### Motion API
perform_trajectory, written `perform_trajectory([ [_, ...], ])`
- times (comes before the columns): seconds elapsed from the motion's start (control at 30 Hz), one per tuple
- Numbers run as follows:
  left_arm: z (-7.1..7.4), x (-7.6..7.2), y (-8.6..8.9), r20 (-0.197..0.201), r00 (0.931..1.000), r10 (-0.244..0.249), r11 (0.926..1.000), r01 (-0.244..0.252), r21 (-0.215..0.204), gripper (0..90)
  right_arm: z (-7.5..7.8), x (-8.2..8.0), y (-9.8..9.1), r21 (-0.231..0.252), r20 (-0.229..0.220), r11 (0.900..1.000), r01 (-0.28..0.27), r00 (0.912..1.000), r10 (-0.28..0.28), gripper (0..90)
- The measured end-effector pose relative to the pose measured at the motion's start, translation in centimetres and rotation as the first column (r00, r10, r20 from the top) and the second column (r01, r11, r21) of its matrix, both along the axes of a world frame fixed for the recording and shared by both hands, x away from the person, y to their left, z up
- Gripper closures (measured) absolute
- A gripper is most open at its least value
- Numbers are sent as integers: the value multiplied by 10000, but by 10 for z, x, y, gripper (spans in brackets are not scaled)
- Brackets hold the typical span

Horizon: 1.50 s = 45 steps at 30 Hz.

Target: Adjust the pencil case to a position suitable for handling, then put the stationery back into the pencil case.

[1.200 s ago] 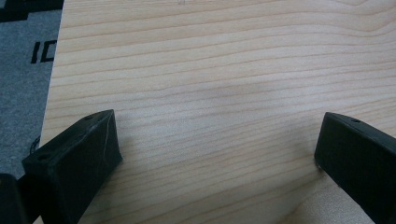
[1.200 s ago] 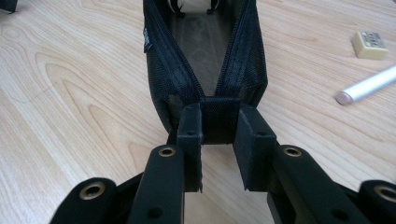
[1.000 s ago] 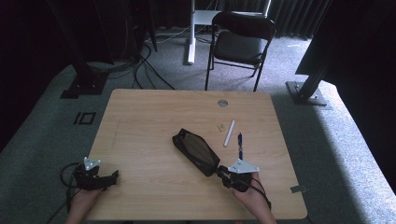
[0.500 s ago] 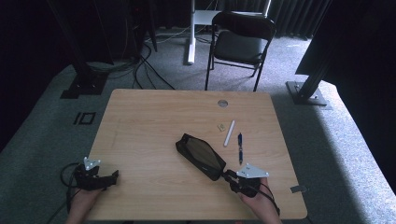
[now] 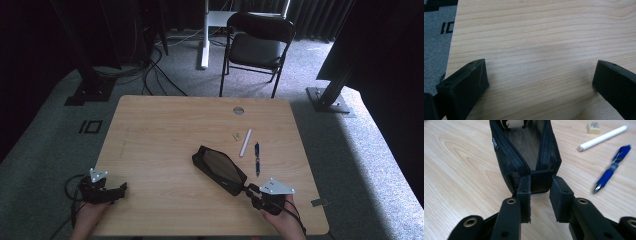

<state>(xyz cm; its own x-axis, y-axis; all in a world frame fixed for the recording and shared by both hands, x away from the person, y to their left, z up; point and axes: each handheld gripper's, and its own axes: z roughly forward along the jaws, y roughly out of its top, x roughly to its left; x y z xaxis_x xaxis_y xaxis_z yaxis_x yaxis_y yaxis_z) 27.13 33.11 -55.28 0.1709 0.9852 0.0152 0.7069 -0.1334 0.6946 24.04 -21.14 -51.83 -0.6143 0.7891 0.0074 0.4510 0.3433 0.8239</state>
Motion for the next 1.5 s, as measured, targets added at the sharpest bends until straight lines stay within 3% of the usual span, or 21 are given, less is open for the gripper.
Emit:
perform_trajectory([
  [0.17,0,0,0,-2,10000,0,10000,0,0,4,10,-1,-5,479,71,9988,108,9999,-111,574],
  [0.5,0,0,0,-1,10000,1,10000,-1,-1,3,28,8,-18,1185,599,9898,795,9944,-870,460],
  [0.77,0,0,0,0,10000,0,10000,0,0,4,34,26,-25,1200,737,9814,1497,9845,-1592,429],
  [1.03,0,0,0,0,10000,1,10000,-1,-2,4,27,50,-26,887,654,9741,2080,9746,-2140,366],
  [1.5,0,0,0,2,10000,7,10000,-7,-6,4,16,87,-28,520,449,9437,3267,9433,-3290,358],
])
